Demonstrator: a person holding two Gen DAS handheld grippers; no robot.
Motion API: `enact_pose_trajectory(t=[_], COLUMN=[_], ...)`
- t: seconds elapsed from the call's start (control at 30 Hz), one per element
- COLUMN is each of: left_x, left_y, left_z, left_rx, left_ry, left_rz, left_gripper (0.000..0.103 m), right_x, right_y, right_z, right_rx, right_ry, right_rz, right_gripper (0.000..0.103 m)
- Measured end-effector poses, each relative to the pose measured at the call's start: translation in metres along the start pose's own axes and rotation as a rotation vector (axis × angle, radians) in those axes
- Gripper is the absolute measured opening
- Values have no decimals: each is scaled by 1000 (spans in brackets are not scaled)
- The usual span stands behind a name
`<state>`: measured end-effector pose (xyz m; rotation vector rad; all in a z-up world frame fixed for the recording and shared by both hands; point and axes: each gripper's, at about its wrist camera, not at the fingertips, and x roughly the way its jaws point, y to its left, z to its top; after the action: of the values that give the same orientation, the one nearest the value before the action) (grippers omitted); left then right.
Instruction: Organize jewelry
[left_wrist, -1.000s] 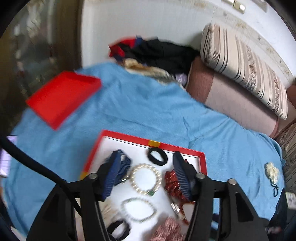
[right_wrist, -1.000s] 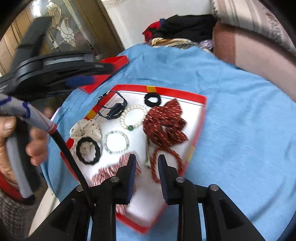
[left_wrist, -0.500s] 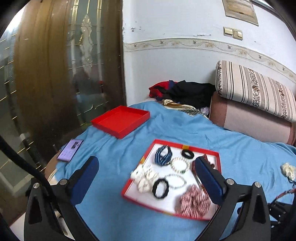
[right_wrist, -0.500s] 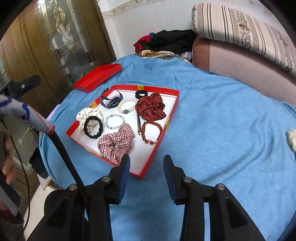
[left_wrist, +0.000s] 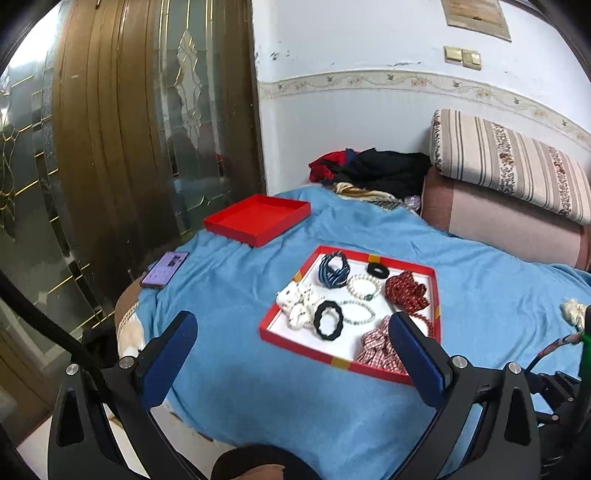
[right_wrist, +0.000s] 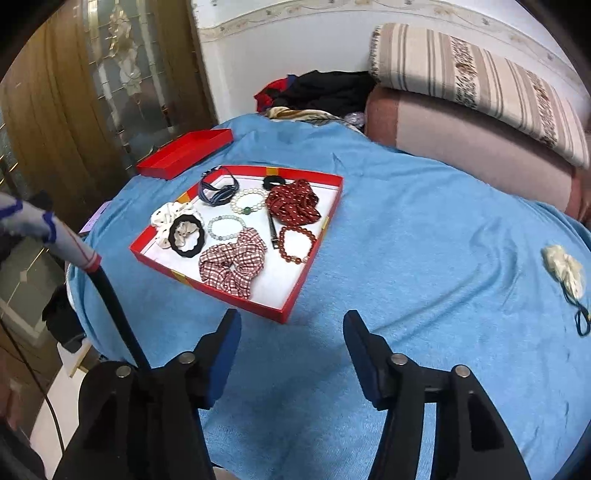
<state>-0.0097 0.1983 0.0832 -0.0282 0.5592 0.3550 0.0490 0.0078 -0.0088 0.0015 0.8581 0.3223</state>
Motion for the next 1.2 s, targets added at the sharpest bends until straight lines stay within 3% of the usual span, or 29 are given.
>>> enact_pose_trajectory(t=[0.3,0.63,1.2], left_x=[12,33,47], left_y=[10,3,-18], left_z=[-7,-19,-29], left_rx=[-13,8,62], left_ry=[44,125,190], left_rz=[-3,-34,-68], left_gripper=[103,103,103], right_x=[8,11,24], right_y=[15,14,6], right_z=[-2,-2,5], right_rx=[-25,0,21], right_ry=[19,26,46], right_rz=[-86,-104,-115], right_gripper=[68,71,71])
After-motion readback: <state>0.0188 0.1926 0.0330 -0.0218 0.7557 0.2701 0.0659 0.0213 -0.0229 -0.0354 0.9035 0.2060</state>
